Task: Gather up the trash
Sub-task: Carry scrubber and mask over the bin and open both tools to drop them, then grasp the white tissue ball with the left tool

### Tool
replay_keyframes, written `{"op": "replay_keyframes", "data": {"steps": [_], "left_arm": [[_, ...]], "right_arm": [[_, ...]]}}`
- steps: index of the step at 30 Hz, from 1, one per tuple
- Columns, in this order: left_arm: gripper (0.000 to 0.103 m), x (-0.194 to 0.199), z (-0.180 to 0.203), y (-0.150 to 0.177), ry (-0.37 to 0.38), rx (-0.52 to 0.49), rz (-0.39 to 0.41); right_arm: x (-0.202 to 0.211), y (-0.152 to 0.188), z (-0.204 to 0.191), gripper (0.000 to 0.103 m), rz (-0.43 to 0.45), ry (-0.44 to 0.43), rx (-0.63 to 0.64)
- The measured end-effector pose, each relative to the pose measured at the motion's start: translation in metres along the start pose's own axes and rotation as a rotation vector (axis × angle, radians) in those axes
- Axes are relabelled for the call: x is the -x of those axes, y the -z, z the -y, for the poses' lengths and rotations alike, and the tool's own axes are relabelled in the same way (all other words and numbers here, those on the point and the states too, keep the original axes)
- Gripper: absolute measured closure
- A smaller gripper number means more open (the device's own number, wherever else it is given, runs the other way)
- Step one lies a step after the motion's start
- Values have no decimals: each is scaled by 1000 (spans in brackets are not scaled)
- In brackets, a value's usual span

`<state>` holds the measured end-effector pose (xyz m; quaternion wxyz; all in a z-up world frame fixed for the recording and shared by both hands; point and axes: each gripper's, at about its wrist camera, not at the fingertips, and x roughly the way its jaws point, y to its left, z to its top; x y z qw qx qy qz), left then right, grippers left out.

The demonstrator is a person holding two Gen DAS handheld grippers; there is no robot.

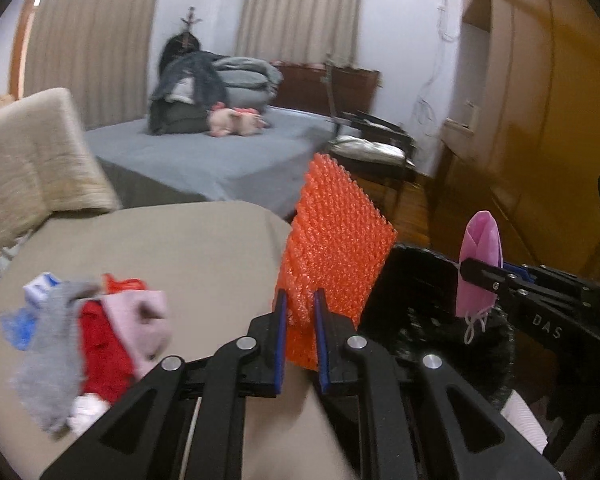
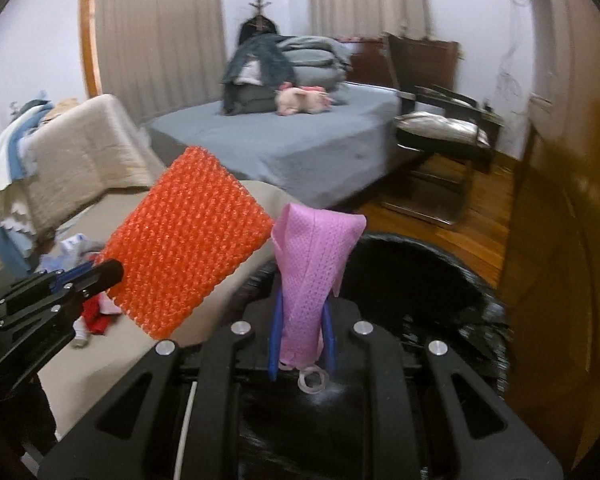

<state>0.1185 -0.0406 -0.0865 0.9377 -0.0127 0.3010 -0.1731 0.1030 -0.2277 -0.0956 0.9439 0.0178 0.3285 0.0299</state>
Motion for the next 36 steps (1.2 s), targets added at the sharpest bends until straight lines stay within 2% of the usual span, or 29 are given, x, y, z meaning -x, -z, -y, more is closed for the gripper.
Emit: {"op": "replay_keyframes", "data": {"steps": [7, 11, 12, 13, 14, 16, 19, 20, 22, 26, 36], "left_arm": [[90, -37, 39, -1, 72, -50, -45], [88, -55, 55, 2, 117, -65, -83], [86, -59, 59, 3, 128, -67, -91], [75, -62, 60, 4, 131, -69, -97], [57, -64, 60, 5, 135, -70, -101], [44, -63, 60, 8, 136, -65, -95], [40, -57, 55, 12, 129, -58, -91], [38, -54, 51, 12, 119, -56, -86], [32, -43, 41, 13, 79, -52, -64], [23, -22, 9, 12, -10, -14, -22], [22, 37, -82, 32, -293, 70, 20]], "right_arm": [[-3, 24, 42, 86, -31, 96, -49], [-8, 34, 61, 81, -56, 135, -73], [-10, 38, 65, 76, -63, 146, -76], [-11, 39, 69, 66, -67, 154, -78], [-11, 41, 71, 60, -68, 164, -81], [-10, 43, 73, 43, -65, 174, -87], [-9, 43, 75, 31, -51, 185, -87], [-8, 43, 73, 27, -44, 184, -86], [-6, 39, 68, 11, -19, 190, -84], [-6, 31, 49, 8, 7, 139, -69], [-23, 16, -50, 8, 30, -74, 35]]}}
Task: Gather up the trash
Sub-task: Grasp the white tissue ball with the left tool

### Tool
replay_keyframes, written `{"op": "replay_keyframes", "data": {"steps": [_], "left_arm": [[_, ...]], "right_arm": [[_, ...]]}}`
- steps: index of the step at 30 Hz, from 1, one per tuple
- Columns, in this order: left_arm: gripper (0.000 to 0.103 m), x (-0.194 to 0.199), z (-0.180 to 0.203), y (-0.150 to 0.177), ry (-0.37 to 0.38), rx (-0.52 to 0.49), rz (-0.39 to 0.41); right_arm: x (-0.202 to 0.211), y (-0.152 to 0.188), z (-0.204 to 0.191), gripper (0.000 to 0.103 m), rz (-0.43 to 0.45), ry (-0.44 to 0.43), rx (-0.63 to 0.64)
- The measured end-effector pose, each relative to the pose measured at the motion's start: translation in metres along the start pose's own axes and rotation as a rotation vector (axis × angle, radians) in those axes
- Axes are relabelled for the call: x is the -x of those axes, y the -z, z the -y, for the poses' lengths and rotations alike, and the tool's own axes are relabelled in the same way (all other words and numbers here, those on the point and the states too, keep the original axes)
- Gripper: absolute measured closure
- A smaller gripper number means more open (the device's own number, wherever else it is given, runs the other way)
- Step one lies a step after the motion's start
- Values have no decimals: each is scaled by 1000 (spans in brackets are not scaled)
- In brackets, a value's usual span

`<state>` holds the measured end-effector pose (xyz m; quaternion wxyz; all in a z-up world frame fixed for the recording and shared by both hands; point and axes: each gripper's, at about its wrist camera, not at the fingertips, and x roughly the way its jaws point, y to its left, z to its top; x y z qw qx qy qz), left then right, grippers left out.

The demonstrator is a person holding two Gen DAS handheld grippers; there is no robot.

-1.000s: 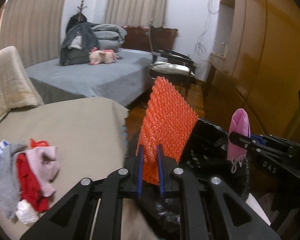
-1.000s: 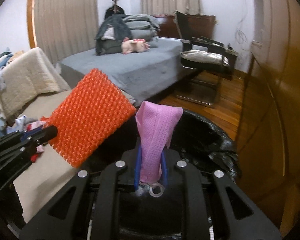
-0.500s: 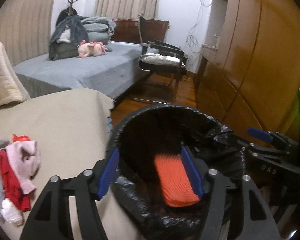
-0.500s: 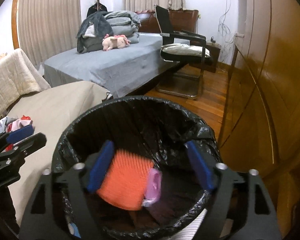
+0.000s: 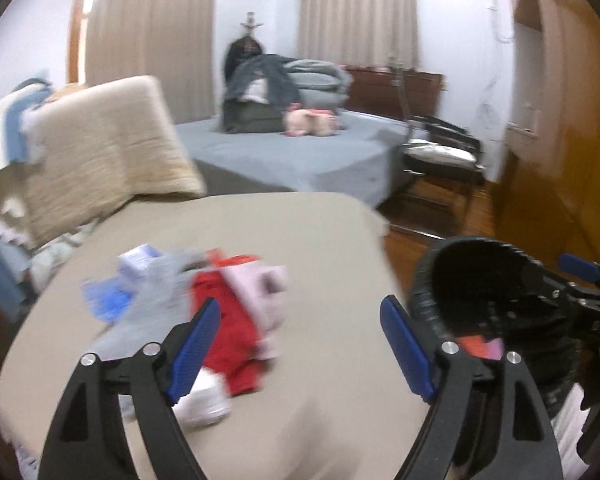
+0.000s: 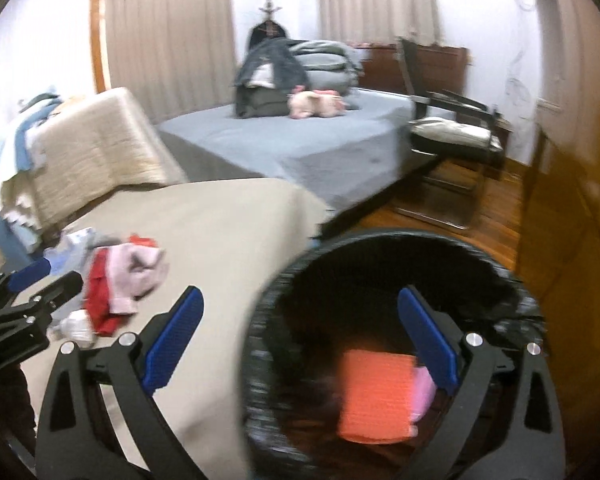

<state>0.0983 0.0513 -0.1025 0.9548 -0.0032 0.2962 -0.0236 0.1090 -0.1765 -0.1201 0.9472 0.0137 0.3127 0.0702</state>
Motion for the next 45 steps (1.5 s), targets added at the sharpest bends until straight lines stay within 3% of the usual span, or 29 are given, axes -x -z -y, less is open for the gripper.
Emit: {"op": "replay_keyframes", "data": {"steps": [6, 14, 21, 26, 34, 36, 37, 45], "left_arm": [[23, 9, -46, 15, -109, 45, -8], [23, 2, -93, 27, -189, 102, -30], [25, -1, -95, 41, -161, 120, -50], [32, -13, -85, 51, -110, 127, -86], [33, -34, -74, 63, -84, 131, -149], [45, -40, -73, 65, -66, 141, -170], [58, -43, -73, 66, -52, 146, -189], [70, -29, -77, 63, -47, 157, -166]], "right_arm": [[-20, -1, -60, 8, -14, -101, 74], [-49, -1, -97, 8, -50, -140, 108], [-59, 8, -111, 8, -81, -136, 129], [-64, 10, -108, 8, -88, -117, 132], [-69, 15, -113, 8, -94, -117, 156], [-70, 15, -113, 8, -95, -118, 162], [-70, 16, -114, 8, -95, -118, 162], [-72, 15, -117, 8, -96, -125, 157]]}}
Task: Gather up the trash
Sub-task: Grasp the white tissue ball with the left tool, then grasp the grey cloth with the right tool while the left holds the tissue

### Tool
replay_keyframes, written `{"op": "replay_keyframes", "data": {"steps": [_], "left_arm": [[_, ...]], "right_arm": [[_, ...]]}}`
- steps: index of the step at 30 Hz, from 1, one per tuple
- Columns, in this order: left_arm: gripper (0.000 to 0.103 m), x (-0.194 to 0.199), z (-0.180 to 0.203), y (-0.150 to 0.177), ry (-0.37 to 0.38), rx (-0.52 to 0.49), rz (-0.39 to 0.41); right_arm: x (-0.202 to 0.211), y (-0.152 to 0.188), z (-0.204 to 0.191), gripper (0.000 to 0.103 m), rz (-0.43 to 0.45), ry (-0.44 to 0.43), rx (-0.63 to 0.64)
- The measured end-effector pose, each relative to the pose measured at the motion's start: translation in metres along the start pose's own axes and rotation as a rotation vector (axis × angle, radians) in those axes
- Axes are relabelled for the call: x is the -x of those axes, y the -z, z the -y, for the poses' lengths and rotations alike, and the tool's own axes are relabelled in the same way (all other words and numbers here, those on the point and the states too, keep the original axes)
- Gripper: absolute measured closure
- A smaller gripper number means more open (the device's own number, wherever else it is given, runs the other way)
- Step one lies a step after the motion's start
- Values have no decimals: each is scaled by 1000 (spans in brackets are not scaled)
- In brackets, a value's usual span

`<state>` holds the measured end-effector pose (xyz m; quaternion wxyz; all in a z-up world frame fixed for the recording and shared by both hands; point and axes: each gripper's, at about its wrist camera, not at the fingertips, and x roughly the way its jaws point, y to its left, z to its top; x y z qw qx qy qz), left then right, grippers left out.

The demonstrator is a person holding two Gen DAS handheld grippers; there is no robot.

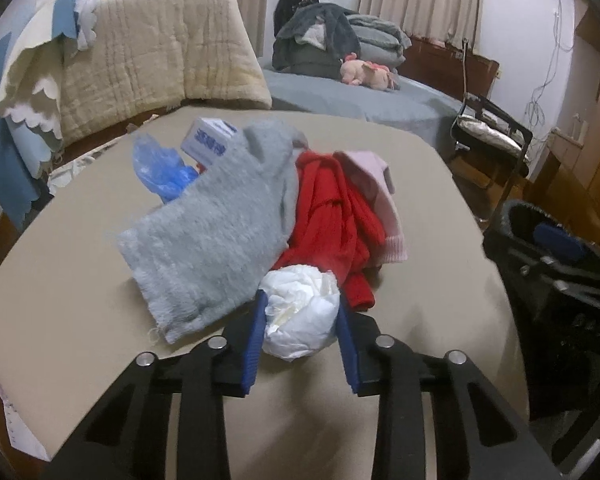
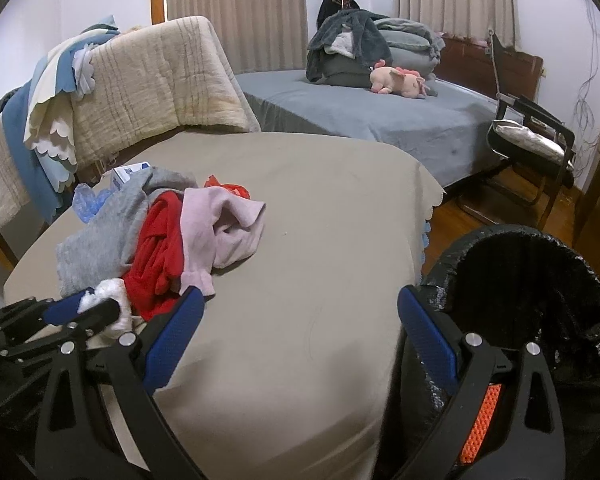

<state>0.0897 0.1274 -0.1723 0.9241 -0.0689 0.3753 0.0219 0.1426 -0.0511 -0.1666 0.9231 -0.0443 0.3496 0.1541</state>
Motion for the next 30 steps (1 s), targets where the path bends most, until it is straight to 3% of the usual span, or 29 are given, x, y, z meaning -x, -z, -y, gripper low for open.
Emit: {"op": "replay_keyframes", "data": {"steps": [9, 12, 17, 22, 30], "left_arm": [[70, 27, -5, -27, 9, 9, 103], [70, 22, -8, -31, -12, 3, 110], [70, 18, -22, -34, -33, 29, 115], [70, 17, -30, -33, -42, 34, 113], [70, 27, -49, -35, -85, 59, 136]], "right_arm": [[-8, -14, -10, 9, 21, -23, -1], [-13, -20, -15, 21, 19, -36, 7], [-22, -27, -25, 27, 8, -64, 19], [-37, -25, -38, 44, -39, -103, 48], [-35, -39, -59, 44, -18, -163, 54]]}}
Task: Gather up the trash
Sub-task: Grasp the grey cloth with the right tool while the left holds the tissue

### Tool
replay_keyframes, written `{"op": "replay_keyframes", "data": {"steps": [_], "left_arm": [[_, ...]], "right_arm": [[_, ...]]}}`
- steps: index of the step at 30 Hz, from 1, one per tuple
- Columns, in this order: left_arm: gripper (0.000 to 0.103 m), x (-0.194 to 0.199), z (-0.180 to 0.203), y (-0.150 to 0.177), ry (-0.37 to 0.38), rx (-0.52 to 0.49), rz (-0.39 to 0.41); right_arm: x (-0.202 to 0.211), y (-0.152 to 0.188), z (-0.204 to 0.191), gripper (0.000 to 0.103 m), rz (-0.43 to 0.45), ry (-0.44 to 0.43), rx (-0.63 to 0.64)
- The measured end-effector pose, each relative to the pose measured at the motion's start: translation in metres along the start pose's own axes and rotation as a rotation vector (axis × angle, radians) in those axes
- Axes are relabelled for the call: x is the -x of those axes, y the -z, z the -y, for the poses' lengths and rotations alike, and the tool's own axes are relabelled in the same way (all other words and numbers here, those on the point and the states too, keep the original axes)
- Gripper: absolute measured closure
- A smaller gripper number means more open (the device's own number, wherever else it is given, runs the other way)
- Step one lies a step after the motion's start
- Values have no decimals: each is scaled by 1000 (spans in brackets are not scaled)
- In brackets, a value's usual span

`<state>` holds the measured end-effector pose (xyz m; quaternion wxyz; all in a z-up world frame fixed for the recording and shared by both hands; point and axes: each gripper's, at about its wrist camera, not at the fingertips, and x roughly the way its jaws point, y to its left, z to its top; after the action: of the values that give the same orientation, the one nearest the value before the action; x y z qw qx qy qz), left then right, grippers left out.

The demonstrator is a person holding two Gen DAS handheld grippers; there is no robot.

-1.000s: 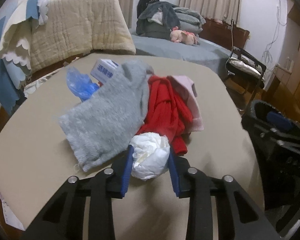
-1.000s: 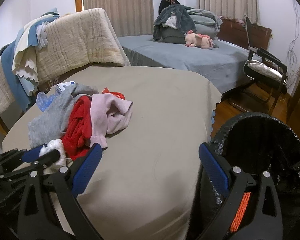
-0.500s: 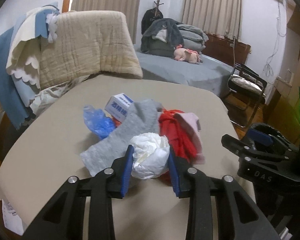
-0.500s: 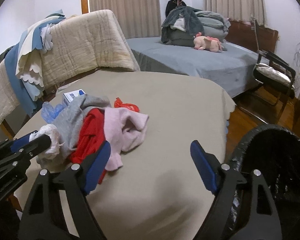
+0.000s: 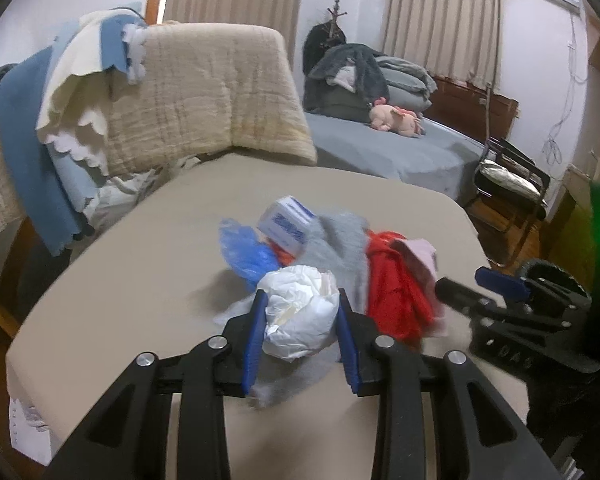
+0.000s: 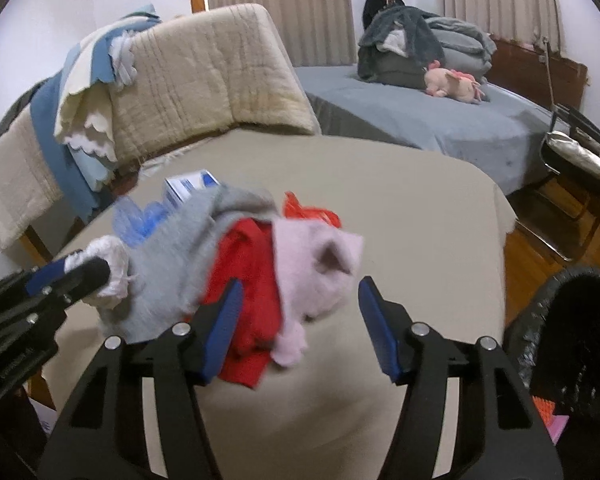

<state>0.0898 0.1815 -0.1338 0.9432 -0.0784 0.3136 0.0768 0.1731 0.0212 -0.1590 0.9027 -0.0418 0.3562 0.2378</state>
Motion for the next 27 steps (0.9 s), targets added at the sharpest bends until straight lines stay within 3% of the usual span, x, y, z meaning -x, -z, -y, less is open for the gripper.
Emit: {"op": "replay_keyframes", "data": {"steps": [9, 14, 17, 22, 27], "left_arm": [[70, -1, -37, -12, -70, 32, 24], [70, -4, -54, -14, -91, 57, 25], [70, -6, -59, -14, -95, 64, 23], [70, -7, -61, -16, -96, 72, 26], [70, -4, -58, -20, -94, 66, 36]], "right_arm": [[-27, -31, -46, 45, 22, -77, 54], [-57, -41, -58, 48, -23, -86, 62], [-69, -43, -62, 59, -49, -93, 74], [-67, -43, -64, 95, -61, -145, 100], [-45, -50, -60, 99, -27, -191, 92]]}}
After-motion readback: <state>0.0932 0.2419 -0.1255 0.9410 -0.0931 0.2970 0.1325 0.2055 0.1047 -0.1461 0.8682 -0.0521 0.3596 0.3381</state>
